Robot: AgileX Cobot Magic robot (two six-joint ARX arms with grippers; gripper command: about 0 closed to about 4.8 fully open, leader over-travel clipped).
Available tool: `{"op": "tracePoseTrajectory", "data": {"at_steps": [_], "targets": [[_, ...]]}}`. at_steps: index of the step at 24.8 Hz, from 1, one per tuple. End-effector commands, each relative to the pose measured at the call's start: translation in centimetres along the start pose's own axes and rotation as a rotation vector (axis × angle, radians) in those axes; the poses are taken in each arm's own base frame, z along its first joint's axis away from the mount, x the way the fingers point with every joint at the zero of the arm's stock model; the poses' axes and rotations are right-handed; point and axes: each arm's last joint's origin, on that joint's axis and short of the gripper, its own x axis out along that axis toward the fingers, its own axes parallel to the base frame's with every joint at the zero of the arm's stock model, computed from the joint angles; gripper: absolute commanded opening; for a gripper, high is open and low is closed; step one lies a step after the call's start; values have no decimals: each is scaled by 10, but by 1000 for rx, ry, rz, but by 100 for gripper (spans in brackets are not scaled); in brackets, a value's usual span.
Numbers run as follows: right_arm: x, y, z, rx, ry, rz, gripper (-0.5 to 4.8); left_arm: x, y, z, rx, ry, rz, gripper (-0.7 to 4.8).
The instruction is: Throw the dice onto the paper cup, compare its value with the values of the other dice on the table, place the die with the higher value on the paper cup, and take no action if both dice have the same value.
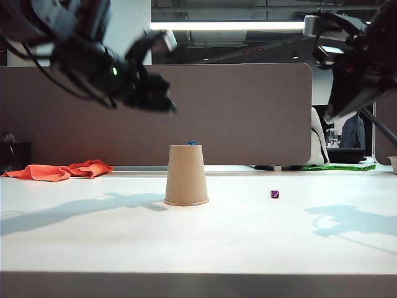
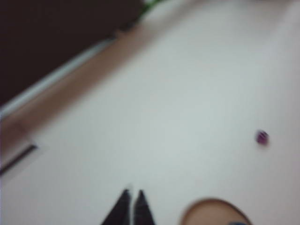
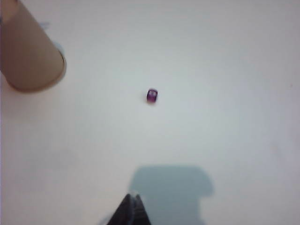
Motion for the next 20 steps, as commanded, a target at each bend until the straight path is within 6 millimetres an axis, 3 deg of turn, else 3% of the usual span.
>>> {"op": "tracePoseTrajectory", "data": {"at_steps": [1,5,10,15,20], "targets": [[-20,-3,16,-5,-171,-23,-1,-29,25,23,-51,-64,148,14],[-56,-17,22,18,-315,-96,-1,-80,63,37,-207,-130,246,-6],[-82,-44,5,28,-389,-99,-1,-148,81,43,-267,-39,349,-6],[-105,-57,-35,90,-492,-229,-1,-209,60,49,-259,-7,451,-6],[-112,-47,-66,149,-594,-258,-1,-238,28,42,-296,-52,511,-6]]}}
